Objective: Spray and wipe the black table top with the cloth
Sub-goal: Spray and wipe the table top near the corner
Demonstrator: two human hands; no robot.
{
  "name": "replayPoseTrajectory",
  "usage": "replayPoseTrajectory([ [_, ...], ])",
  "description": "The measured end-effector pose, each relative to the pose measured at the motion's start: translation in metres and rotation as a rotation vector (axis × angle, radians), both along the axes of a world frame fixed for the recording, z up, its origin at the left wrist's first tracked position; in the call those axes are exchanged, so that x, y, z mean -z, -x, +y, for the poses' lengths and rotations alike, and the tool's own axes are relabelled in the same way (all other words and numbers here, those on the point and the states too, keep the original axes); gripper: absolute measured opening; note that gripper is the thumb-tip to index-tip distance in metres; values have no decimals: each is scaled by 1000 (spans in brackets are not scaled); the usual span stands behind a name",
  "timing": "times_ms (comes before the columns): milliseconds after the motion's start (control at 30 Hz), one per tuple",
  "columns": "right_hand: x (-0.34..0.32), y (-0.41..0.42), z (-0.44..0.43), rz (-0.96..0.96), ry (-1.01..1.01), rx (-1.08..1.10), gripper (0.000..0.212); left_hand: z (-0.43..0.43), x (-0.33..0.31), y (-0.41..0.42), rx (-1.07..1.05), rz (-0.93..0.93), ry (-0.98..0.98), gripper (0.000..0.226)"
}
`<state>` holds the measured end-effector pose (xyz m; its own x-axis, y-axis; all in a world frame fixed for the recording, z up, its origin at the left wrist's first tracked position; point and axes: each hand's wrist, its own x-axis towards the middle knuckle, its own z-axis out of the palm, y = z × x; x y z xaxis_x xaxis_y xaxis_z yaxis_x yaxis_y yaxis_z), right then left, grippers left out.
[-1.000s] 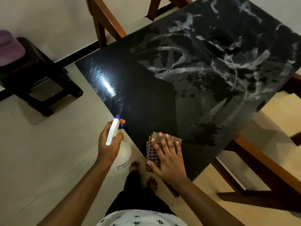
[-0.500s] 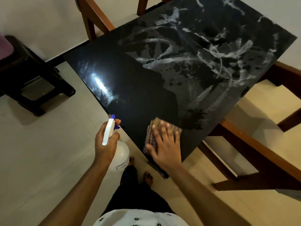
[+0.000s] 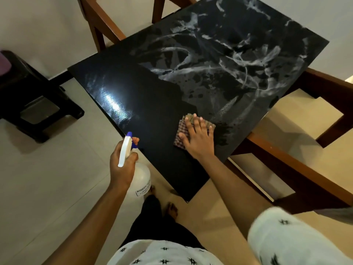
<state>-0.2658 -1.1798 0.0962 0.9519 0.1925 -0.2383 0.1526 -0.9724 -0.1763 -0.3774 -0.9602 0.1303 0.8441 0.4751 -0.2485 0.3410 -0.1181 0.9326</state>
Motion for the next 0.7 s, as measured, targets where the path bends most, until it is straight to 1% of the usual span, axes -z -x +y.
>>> replayPoseTrajectory([
  [67,0,-8,1,6,10,-14,66,1,4,1,-13,26,-2,45],
  [133,1,17,0,8,5,-33,69,3,8,4,-12,37,6,46],
  [233,1,92,-4,37,-48,-110,75,1,9,6,-19,42,33,46],
  [300,5,148,-4,17,-65,-135,78,-1,8,7,-34,47,43,45],
  [367,9,182,-5,7,-56,-136,81,-3,8,7,-57,63,48,45],
  [400,12,186,-6,-2,-47,-140,80,-4,8,7,-61,69,49,46],
  [467,12,177,-7,-25,-49,-152,76,-3,10,5,-47,64,39,47],
  [533,8,150,-8,-26,-75,-149,73,-4,9,3,-29,45,25,45],
  [600,5,111,-7,-7,-81,-113,73,-4,7,2,-18,24,17,44],
  [700,3,37,-7,-19,-39,-4,72,-4,4,-1,-19,12,6,46],
])
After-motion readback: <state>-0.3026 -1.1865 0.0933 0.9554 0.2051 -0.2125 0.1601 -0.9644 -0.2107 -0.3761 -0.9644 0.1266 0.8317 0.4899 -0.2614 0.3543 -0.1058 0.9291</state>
